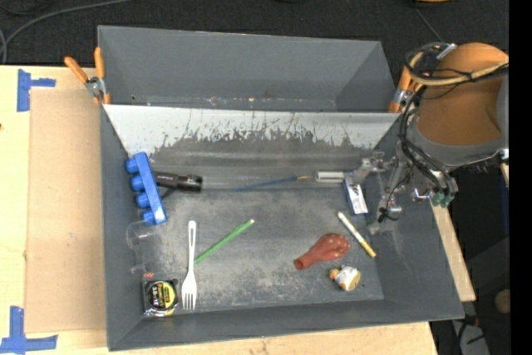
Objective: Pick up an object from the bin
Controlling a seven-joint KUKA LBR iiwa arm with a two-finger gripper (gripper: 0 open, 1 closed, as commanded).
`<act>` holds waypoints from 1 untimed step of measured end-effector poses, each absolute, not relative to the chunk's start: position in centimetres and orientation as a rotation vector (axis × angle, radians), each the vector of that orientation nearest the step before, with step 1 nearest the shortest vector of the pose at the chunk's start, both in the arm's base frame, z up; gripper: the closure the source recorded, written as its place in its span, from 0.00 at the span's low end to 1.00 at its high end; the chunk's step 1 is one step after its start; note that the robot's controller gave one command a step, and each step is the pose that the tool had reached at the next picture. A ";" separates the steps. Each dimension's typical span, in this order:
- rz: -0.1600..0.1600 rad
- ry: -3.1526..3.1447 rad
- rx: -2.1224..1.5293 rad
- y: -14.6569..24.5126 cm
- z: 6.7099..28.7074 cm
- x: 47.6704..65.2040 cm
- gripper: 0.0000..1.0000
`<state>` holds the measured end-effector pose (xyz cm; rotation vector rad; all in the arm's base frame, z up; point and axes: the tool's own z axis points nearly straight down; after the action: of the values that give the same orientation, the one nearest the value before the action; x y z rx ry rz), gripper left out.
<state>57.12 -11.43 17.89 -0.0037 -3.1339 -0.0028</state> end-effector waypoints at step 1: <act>-0.001 -3.141 0.002 -11.4 18.3 57.3 0.00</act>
Offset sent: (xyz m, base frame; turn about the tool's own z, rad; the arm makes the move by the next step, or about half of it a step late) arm -0.0304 0.0364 -0.1089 -0.3110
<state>57.30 -11.39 18.27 0.0018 -3.1410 -0.0006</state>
